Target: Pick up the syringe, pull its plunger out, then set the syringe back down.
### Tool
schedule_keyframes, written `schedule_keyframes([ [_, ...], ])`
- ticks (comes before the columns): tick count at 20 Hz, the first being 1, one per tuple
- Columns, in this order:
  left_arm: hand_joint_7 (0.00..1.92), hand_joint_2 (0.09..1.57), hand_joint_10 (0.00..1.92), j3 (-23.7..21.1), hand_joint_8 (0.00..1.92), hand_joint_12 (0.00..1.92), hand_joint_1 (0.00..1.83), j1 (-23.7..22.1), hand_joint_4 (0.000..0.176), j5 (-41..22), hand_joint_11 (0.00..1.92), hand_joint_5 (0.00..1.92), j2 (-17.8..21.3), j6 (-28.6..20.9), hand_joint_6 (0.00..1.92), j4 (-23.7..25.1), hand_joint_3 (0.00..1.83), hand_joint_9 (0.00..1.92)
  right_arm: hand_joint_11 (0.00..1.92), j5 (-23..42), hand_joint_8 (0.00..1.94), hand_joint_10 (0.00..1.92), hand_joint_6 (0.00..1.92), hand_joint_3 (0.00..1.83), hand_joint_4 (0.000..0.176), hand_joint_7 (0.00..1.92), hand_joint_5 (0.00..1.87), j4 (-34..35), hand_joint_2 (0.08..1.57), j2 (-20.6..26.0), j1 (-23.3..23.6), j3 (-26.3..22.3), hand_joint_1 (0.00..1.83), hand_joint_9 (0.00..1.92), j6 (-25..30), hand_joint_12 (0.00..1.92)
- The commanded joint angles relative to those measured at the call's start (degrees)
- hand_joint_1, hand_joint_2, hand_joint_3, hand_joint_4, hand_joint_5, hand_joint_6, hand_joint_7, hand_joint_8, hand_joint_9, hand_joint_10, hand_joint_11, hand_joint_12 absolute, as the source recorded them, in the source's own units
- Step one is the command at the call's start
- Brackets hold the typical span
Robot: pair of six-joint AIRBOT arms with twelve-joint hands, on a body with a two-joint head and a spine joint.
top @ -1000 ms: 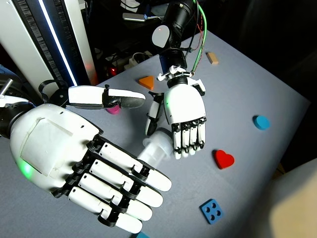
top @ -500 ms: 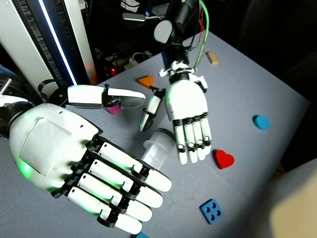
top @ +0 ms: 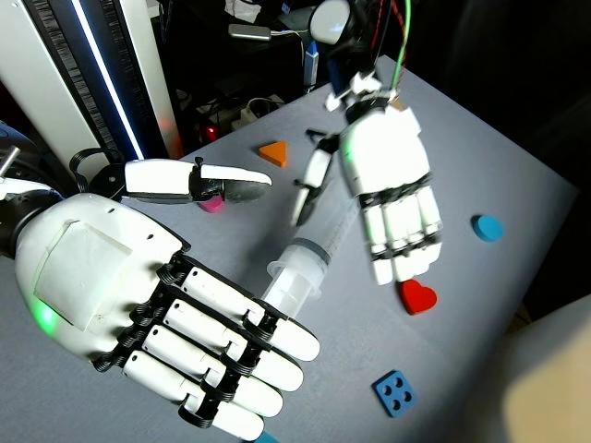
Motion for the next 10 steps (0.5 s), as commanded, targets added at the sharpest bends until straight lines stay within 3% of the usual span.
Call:
schedule_keyframes([
  [1, 0.41, 1.04, 0.02, -0.7, 0.01, 0.76, 0.25, -1.5, 0.0, 6.5, 0.15, 0.43, 0.6, 3.4, 0.01, -0.6, 0.0, 0.42, 0.09, 5.8, 0.03, 0.05, 0.03, 0.0, 0.0, 0.56, 0.4, -3.1, 1.02, 0.0, 0.2, 0.2, 0.17, 0.49, 0.6, 1.06],
  [2, 0.56, 1.06, 0.04, -1.7, 0.01, 0.77, 0.31, -2.5, 0.0, 9.0, 0.3, 0.56, 1.1, 6.4, 0.01, -3.5, 0.0, 0.59, 0.25, 5.8, 0.05, 0.21, 0.06, 0.0, 0.0, 0.7, 0.56, -3.1, 1.07, 0.0, 0.1, 0.1, 0.21, 0.63, 0.6, 1.3],
  [3, 0.7, 1.08, 0.09, -2.9, 0.02, 0.86, 0.4, -3.4, 0.0, 11.4, 0.48, 0.7, 1.5, 7.9, 0.01, -5.7, 0.0, 0.77, 0.39, 5.8, 0.13, 0.73, 0.15, 0.0, 0.0, 0.78, 0.67, -3.1, 1.1, 0.0, 0.0, 0.1, 0.27, 0.6, 0.6, 1.48],
  [4, 0.81, 1.1, 0.14, -3.8, 0.04, 1.01, 0.49, -3.9, 0.0, 13.7, 0.58, 0.81, 1.7, 8.1, 0.02, -7.2, 0.0, 0.88, 0.51, 5.8, 0.58, 1.16, 0.66, 0.0, 0.0, 0.7, 0.59, -3.1, 1.13, 0.0, 0.0, 0.1, 0.29, 0.59, 0.6, 1.63],
  [5, 0.9, 1.14, 0.2, -4.5, 0.06, 1.1, 0.56, -4.2, 0.0, 15.0, 0.63, 0.88, 1.9, 7.3, 0.02, -7.8, 0.0, 0.93, 0.67, 5.9, 1.06, 1.39, 1.16, 0.0, 0.0, 0.75, 0.55, -3.1, 1.15, 0.0, -0.1, 0.1, 0.31, 0.73, 0.6, 1.73],
  [6, 0.95, 1.15, 0.45, -5.2, 0.1, 1.17, 0.63, -4.2, 0.0, 16.7, 0.67, 0.95, 1.9, 5.7, 0.01, -7.9, 0.0, 0.89, 0.8, 5.9, 1.32, 1.53, 1.45, 0.0, 0.0, 0.8, 0.57, -3.1, 1.15, 0.0, -0.1, 0.1, 0.34, 0.84, 0.5, 1.81],
  [7, 1.0, 1.22, 0.86, -5.9, 0.23, 1.33, 0.86, -4.0, 0.124, 18.5, 0.69, 0.83, 1.9, 3.7, 1.0, -7.9, 0.0, 0.82, 0.96, 5.9, 1.52, 1.79, 1.65, 0.0, 0.0, 0.85, 0.62, -3.1, 1.16, 0.0, -0.1, 0.1, 0.38, 0.93, 0.5, 1.9],
  [8, 0.83, 1.24, 1.29, -6.6, 0.99, 1.51, 0.89, -3.5, 0.166, 20.1, 0.71, 0.76, 1.9, 1.3, 1.3, -7.9, 0.0, 0.78, 1.14, 6.0, 1.78, 1.89, 1.87, 0.0, 0.0, 0.85, 0.64, -3.2, 1.17, 0.0, -0.1, 0.1, 0.45, 1.03, 0.5, 1.92],
  [9, 0.7, 1.26, 1.69, -7.3, 1.56, 1.8, 0.86, -3.0, 0.174, 21.3, 0.72, 0.7, 2.0, -0.7, 1.45, -7.9, 0.0, 0.74, 1.28, 6.0, 1.91, 1.92, 1.91, 0.0, 0.0, 0.87, 0.66, -3.2, 1.18, 0.0, -0.1, 0.1, 0.51, 1.1, 0.5, 1.92],
  [10, 0.71, 1.23, 1.88, -8.1, 1.85, 1.9, 0.78, -2.9, 0.027, 22.0, 0.81, 0.67, 2.0, -1.1, 1.78, -7.7, 0.0, 0.82, 1.43, 6.1, 1.93, 1.92, 1.92, 0.0, 0.0, 0.91, 0.64, -3.3, 1.18, 0.0, -0.2, 0.1, 0.56, 1.16, 0.6, 1.92],
])
